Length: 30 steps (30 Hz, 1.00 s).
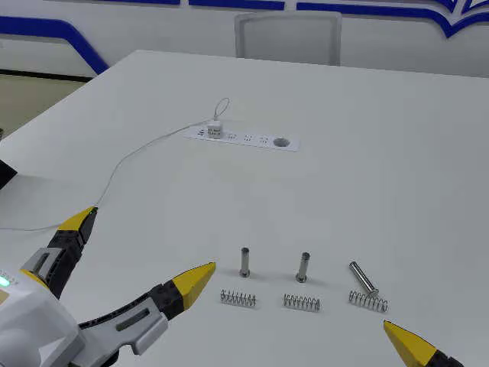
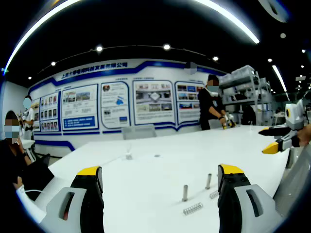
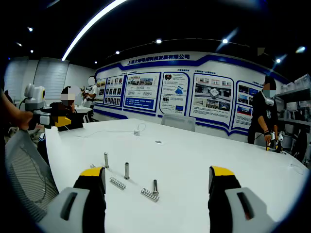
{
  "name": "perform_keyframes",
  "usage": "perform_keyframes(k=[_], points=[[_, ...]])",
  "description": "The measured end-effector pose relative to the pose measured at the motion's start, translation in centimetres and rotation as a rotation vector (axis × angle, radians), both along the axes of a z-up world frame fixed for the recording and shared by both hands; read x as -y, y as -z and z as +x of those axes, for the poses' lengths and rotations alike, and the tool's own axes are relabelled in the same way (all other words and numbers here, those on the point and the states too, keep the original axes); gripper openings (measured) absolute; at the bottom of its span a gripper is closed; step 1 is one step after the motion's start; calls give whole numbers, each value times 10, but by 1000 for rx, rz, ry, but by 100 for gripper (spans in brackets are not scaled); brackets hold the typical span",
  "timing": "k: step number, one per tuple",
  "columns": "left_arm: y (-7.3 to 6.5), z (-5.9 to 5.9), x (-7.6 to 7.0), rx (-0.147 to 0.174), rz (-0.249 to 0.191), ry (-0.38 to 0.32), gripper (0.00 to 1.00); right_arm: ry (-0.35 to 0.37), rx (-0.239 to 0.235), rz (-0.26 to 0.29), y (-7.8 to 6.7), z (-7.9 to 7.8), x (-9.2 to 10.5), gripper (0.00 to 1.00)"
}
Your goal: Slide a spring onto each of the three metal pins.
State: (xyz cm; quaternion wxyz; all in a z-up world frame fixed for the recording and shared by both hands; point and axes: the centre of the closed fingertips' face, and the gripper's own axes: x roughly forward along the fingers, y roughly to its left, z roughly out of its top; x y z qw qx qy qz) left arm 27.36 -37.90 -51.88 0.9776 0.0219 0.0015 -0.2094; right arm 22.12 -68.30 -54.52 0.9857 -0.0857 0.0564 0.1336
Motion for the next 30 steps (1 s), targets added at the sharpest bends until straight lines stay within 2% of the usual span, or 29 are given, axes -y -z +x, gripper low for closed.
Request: perform_keyframes(k=[7, 12, 22, 30], points=[[3, 1, -3, -12, 9, -12, 100, 18, -1, 25, 0, 0, 5, 88], [5, 1, -2, -12, 33, -6, 100, 21, -10, 43, 1, 1, 6, 86], [10, 0, 1, -30, 41, 4, 100, 16, -14, 55, 1, 0, 4, 86], [12, 0, 3, -38, 52, 16, 100, 11, -33, 39, 5, 0, 3, 85]])
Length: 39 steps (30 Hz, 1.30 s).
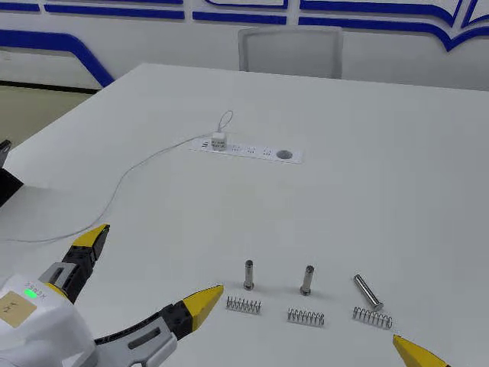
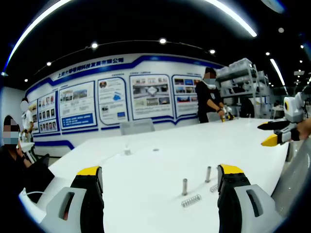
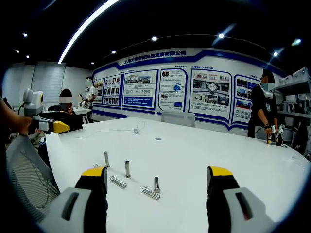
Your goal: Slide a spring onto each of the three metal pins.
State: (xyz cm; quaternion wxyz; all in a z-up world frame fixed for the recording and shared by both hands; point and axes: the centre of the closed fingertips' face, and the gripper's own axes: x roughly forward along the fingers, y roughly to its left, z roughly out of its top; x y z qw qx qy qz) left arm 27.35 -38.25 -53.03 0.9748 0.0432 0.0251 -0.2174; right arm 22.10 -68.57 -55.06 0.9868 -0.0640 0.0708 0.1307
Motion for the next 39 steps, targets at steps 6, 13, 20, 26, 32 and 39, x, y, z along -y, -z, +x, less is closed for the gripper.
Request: perform_keyframes(k=[6, 13, 20, 26, 32, 39], points=[[1, 1, 0, -2, 5, -1, 100, 14, -8, 11, 2, 1, 3, 85], [3, 1, 3, -9, 17, 11, 100, 13, -17, 6, 4, 0, 3, 85], [5, 0, 3, -16, 33, 12, 100, 15, -33, 14, 7, 0, 3, 84], [6, 1, 0, -26, 25, 4, 98, 36, -56, 16, 11, 0, 8, 84], [8, 1, 2, -37, 26, 9, 98, 29, -89, 23, 16, 1, 7, 75], [10, 1, 6, -41, 37, 28, 98, -8, -140, 7, 25, 0, -1, 71]])
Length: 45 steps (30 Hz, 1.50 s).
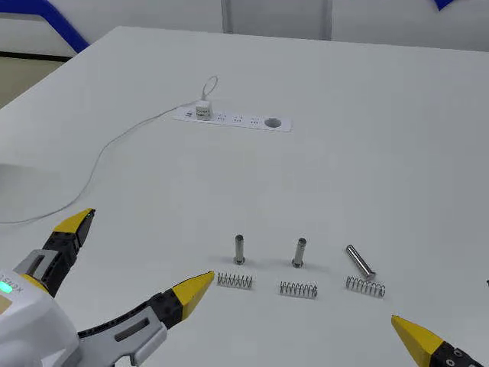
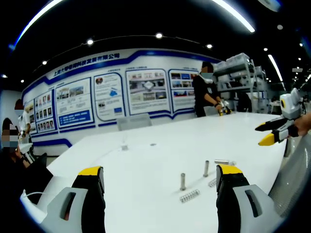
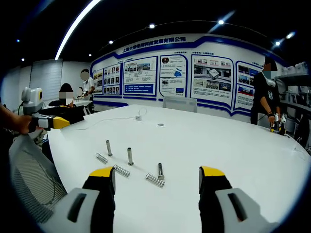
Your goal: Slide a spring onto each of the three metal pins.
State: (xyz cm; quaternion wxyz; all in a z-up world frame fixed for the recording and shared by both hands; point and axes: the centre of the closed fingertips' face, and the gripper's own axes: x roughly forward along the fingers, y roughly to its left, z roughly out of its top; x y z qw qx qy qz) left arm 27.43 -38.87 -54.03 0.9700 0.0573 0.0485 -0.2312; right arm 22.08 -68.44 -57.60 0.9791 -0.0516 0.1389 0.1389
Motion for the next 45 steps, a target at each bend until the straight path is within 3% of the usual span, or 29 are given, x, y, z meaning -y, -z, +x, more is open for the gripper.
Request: perform_keyframes(k=[9, 12, 13, 16, 20, 26, 30, 34, 38, 43, 45], points=[[0, -1, 2, 1, -8, 13, 98, -51, -35, -30, 10, 9, -4, 66], [-1, -1, 3, 3, -18, 18, 97, -48, -64, -4, 11, 18, -1, 59], [-1, -1, 3, 3, -19, 21, 97, -53, -79, 26, 12, 23, -1, 56], [-2, -2, 6, 6, -19, 34, 97, -52, -88, 48, 12, 40, 4, 56], [1, -2, 8, -3, -7, 45, 97, -61, -132, 86, 16, 63, 5, 51], [2, -2, 8, -7, -10, 44, 97, -124, -204, 8, 30, 85, -4, 49], [4, -2, 8, -18, -10, 46, 97, -139, -246, 38, 41, 96, -9, 48], [7, -3, 10, -29, -7, 56, 97, -149, -307, -15, 58, 103, -8, 45], [9, -4, 14, -35, 1, 70, 97, -160, -352, -31, 73, 114, -16, 39], [2, -5, 13, 3, 15, 68, 95, -185, -404, -83, 95, 125, -27, 36], [4, -5, 14, -6, 13, 71, 95, -169, -421, -82, 99, 131, -28, 32]])
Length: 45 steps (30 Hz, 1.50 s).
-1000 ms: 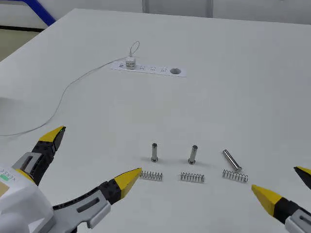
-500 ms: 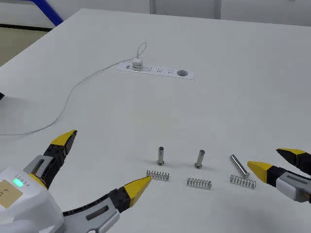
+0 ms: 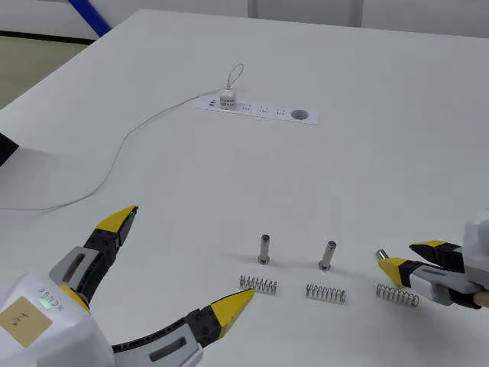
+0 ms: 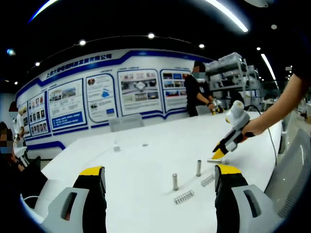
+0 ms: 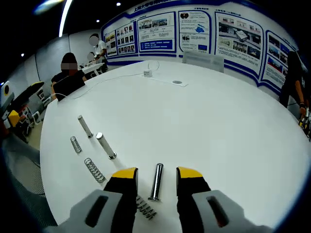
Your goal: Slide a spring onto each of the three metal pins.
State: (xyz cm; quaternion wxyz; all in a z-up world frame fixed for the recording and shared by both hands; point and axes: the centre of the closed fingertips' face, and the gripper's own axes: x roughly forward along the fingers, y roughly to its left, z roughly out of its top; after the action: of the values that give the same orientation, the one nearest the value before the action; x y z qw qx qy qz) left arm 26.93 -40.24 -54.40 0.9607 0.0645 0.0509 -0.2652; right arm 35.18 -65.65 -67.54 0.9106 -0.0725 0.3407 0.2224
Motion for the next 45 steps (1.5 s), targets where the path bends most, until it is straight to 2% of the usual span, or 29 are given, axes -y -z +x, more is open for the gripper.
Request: perform_keyframes(k=[2, 4, 6, 8, 10, 12, 15, 16, 17, 19, 23, 26, 30, 34, 36, 38, 45], points=[[2, 0, 0, -13, 3, 1, 95, 5, 6, -7, 1, 5, -1, 29], [2, 0, 0, -13, 0, 1, 95, -15, 22, -49, 1, 8, -2, 27], [2, 1, -1, -12, -6, -1, 95, -39, -15, -70, 8, 6, -2, 26], [1, 2, -4, -4, 3, -15, 96, -41, -32, -70, 11, 7, -3, 25], [-1, 2, -4, -3, -14, -16, 95, -35, -41, -78, 12, 7, -2, 24], [1, 2, -5, -16, -23, -16, 95, -49, -39, -81, 15, 9, -3, 22], [4, 2, -5, -33, -21, -16, 95, -84, -58, -157, 22, 7, 0, 22], [3, 2, -4, -35, -28, -14, 95, -79, -71, -148, 25, 6, 0, 21], [2, 2, -4, -33, -38, -11, 95, -75, -99, -116, 26, 0, -3, 20], [3, 2, -4, -35, -36, -12, 95, -50, -86, -97, 25, 6, -1, 20], [4, 2, -4, -41, -31, -13, 95, -60, -105, -81, 25, 5, -3, 14], [4, 2, -4, -39, -27, -12, 95, -85, -102, -100, 26, 6, -4, 11], [5, 1, -4, -41, -20, -12, 95, -83, -102, -125, 26, 10, -2, 10], [6, 0, -2, -50, -22, -4, 95, -78, -116, -116, 26, 11, -1, 9], [7, -1, 1, -63, -37, 15, 95, -80, -120, -113, 26, 9, -2, 9], [10, -2, 2, -68, -15, 20, 95, -79, -115, -107, 24, 8, -1, 9], [10, -3, 5, -66, -2, 31, 95, -86, -98, -97, 15, 6, -2, 9]])
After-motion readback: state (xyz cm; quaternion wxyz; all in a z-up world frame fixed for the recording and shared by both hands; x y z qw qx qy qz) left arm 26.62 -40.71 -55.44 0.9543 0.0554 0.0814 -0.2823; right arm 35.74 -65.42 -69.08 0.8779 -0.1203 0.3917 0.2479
